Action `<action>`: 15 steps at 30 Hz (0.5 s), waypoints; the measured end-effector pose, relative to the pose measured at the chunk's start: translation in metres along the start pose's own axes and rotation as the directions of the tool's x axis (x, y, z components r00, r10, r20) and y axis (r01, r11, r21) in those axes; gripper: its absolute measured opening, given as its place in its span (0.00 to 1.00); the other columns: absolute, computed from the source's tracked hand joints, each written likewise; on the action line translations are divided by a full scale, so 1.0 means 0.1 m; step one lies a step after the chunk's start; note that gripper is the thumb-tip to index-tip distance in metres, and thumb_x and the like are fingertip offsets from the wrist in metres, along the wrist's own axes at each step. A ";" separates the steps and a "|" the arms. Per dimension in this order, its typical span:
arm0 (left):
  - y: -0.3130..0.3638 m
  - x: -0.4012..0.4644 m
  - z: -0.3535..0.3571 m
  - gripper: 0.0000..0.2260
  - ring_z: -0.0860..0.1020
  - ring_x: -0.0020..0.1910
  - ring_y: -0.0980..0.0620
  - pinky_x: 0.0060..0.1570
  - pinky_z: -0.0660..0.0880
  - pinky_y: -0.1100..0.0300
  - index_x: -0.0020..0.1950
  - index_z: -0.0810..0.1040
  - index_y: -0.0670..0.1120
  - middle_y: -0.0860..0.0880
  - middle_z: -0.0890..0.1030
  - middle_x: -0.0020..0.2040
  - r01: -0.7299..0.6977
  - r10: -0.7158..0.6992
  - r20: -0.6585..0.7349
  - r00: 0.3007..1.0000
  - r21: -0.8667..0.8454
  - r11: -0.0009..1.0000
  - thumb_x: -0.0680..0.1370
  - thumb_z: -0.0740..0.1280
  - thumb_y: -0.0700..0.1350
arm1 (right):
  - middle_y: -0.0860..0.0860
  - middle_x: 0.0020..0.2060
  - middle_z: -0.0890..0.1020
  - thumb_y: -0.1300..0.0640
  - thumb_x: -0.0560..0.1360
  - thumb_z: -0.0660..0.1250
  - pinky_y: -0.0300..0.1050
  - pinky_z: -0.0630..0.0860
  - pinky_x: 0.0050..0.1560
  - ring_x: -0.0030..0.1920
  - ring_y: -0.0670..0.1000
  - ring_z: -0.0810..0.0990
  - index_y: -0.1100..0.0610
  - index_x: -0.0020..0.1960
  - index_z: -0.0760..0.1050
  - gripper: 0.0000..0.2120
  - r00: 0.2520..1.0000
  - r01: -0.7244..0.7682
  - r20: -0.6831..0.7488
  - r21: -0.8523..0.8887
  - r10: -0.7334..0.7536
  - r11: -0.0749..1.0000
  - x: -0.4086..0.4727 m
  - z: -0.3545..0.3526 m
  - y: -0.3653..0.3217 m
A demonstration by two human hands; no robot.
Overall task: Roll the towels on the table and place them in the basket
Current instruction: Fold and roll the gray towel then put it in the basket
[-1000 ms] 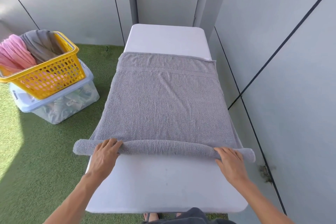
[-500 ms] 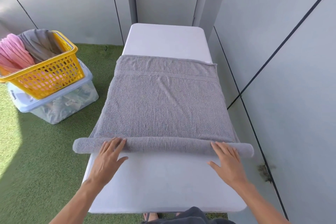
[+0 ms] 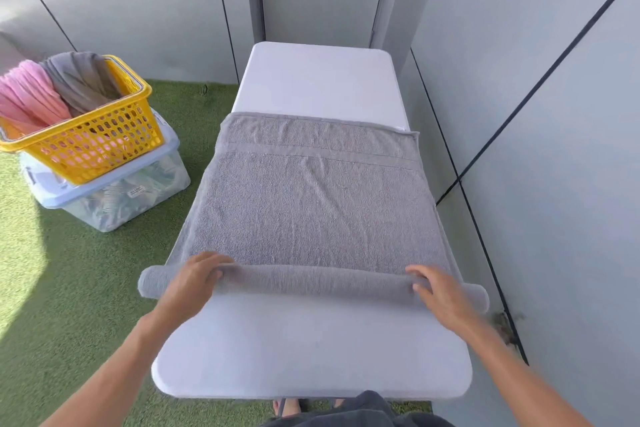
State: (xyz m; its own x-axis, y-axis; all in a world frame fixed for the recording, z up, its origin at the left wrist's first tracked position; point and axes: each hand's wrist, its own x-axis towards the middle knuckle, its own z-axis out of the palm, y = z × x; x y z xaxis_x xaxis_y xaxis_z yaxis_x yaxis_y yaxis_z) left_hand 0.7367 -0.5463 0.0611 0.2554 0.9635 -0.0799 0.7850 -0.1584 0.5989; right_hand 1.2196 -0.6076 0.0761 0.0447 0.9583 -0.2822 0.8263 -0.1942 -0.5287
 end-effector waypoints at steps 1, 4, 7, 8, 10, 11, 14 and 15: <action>0.04 -0.02 0.03 0.14 0.78 0.50 0.46 0.50 0.74 0.53 0.52 0.82 0.53 0.51 0.79 0.52 -0.055 0.070 -0.133 0.989 0.114 0.992 0.74 0.69 0.35 | 0.47 0.58 0.80 0.59 0.77 0.66 0.49 0.68 0.64 0.62 0.52 0.75 0.49 0.62 0.76 0.14 0.989 0.036 -0.141 -0.058 -0.044 0.998 -0.02 0.08 -0.02; 0.15 -0.19 0.17 0.12 0.77 0.50 0.46 0.43 0.77 0.49 0.55 0.81 0.47 0.50 0.78 0.52 -0.127 0.197 -0.246 0.949 0.273 0.954 0.77 0.63 0.49 | 0.45 0.67 0.73 0.46 0.79 0.62 0.51 0.56 0.70 0.71 0.51 0.67 0.49 0.69 0.70 0.20 0.966 0.100 -0.197 -0.323 -0.170 0.941 -0.18 0.34 -0.07; 0.06 -0.28 0.33 0.24 0.75 0.61 0.44 0.57 0.74 0.49 0.66 0.75 0.44 0.47 0.77 0.61 -0.128 0.190 -0.138 0.972 0.368 0.921 0.73 0.71 0.50 | 0.44 0.71 0.67 0.44 0.76 0.64 0.53 0.46 0.73 0.75 0.51 0.61 0.48 0.75 0.61 0.30 0.989 0.090 -0.066 -0.430 -0.130 0.898 -0.23 0.47 -0.02; 0.05 -0.26 0.34 0.29 0.74 0.63 0.43 0.61 0.72 0.49 0.68 0.73 0.43 0.45 0.76 0.63 -0.121 0.175 -0.101 0.979 0.398 0.909 0.70 0.76 0.47 | 0.45 0.69 0.70 0.46 0.75 0.67 0.54 0.50 0.72 0.73 0.51 0.64 0.48 0.74 0.63 0.30 0.991 0.076 -0.065 -0.437 -0.116 0.896 -0.20 0.49 -0.02; 0.08 -0.21 0.36 0.32 0.75 0.61 0.42 0.60 0.71 0.49 0.67 0.74 0.42 0.45 0.77 0.61 -0.096 0.138 -0.077 0.987 0.401 0.911 0.65 0.79 0.41 | 0.46 0.61 0.77 0.52 0.71 0.72 0.55 0.60 0.67 0.65 0.52 0.73 0.50 0.69 0.70 0.28 0.990 0.047 -0.099 -0.433 -0.100 0.900 -0.12 0.49 -0.05; 0.10 -0.17 0.35 0.30 0.76 0.59 0.43 0.57 0.73 0.49 0.65 0.75 0.42 0.46 0.78 0.59 -0.082 0.136 -0.106 0.985 0.404 0.911 0.65 0.79 0.39 | 0.46 0.57 0.78 0.55 0.69 0.74 0.54 0.62 0.64 0.62 0.53 0.75 0.50 0.66 0.72 0.26 0.987 0.039 -0.127 -0.432 -0.103 0.901 -0.08 0.47 -0.06; 0.14 -0.11 0.29 0.21 0.78 0.51 0.45 0.49 0.73 0.51 0.58 0.78 0.46 0.50 0.80 0.52 -0.059 0.138 -0.156 0.978 0.428 0.902 0.67 0.76 0.36 | 0.45 0.57 0.78 0.54 0.73 0.70 0.50 0.61 0.63 0.63 0.52 0.74 0.50 0.65 0.72 0.21 0.989 0.054 -0.105 -0.420 -0.108 0.906 -0.05 0.36 -0.14; 0.15 -0.09 0.25 0.19 0.78 0.52 0.46 0.49 0.72 0.52 0.57 0.78 0.47 0.51 0.80 0.51 -0.056 0.117 -0.118 0.986 0.425 0.903 0.68 0.75 0.36 | 0.45 0.58 0.77 0.52 0.75 0.67 0.49 0.61 0.64 0.64 0.51 0.72 0.49 0.66 0.71 0.20 0.994 0.064 -0.054 -0.414 -0.095 0.908 -0.06 0.32 -0.14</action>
State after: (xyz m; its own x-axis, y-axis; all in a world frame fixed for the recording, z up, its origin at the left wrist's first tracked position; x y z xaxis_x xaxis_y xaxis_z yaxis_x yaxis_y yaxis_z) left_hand 0.7600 -0.5629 0.0510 0.2769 0.9571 0.0850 0.9348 -0.2888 0.2069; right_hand 1.1901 -0.6171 0.0598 -0.0033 0.9823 -0.1871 0.9856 -0.0284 -0.1665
